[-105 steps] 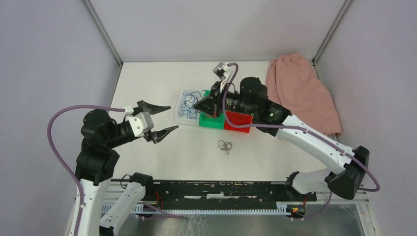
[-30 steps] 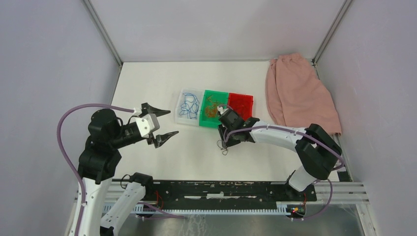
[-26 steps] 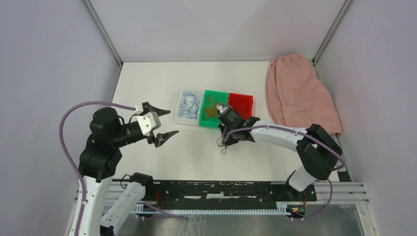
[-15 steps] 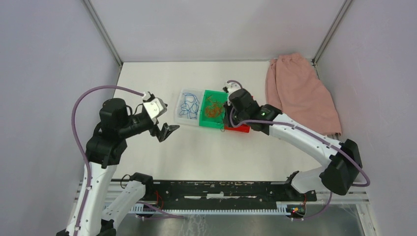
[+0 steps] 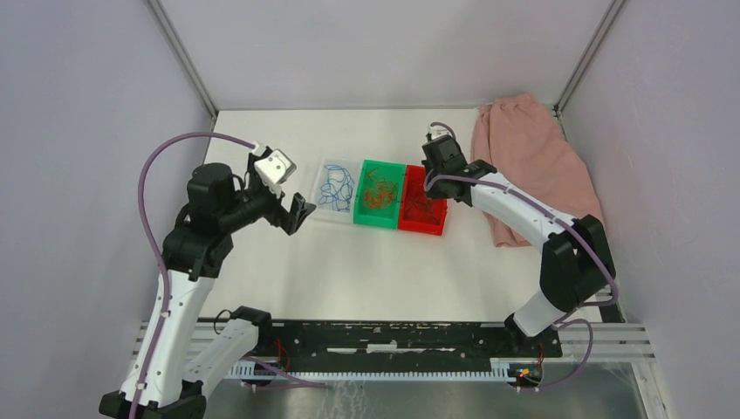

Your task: Untangle the cables

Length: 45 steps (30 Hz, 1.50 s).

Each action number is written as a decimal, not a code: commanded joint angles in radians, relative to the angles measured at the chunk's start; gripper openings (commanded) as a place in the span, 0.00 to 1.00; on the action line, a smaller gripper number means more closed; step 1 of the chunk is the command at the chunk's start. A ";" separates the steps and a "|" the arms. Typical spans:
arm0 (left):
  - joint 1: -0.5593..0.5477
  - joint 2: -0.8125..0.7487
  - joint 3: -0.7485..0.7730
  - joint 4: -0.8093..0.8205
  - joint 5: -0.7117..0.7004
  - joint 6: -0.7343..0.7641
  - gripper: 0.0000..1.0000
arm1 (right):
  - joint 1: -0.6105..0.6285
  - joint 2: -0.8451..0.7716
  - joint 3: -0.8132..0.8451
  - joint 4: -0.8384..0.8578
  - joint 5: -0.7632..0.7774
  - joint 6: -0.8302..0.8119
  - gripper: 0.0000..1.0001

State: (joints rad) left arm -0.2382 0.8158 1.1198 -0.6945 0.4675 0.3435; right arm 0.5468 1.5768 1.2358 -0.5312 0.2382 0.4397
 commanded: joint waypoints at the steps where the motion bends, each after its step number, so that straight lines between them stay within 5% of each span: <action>1: 0.000 0.005 -0.012 0.069 -0.043 -0.059 0.99 | -0.002 0.026 0.054 0.057 0.082 0.006 0.13; 11: 0.010 0.048 -0.029 0.127 -0.107 -0.094 1.00 | -0.002 -0.110 -0.020 0.094 0.136 -0.011 0.99; 18: 0.168 0.071 -0.125 0.256 -0.067 -0.113 0.99 | -0.023 -0.303 -0.146 0.152 0.162 -0.065 0.99; 25: 0.331 0.173 -0.377 0.492 0.024 -0.116 0.99 | -0.179 -0.487 -0.318 0.194 0.232 0.004 0.99; 29: 0.343 0.209 -0.572 0.747 0.026 -0.148 0.99 | -0.281 -0.508 -0.415 0.187 0.504 0.122 0.99; 32: 0.346 0.200 -0.724 1.025 0.003 -0.225 0.99 | -0.283 -0.550 -0.585 0.335 0.713 0.081 0.99; 37: 0.347 0.250 -0.899 1.421 -0.039 -0.298 0.99 | -0.287 -0.492 -0.731 0.553 0.846 0.009 0.99; 45: 0.349 0.400 -0.974 1.728 -0.105 -0.316 0.99 | -0.338 -0.360 -0.884 1.002 0.770 -0.141 0.99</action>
State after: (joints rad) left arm 0.1051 1.1690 0.1959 0.7074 0.4015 0.0799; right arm 0.2340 1.1503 0.3889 0.1413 0.9928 0.4019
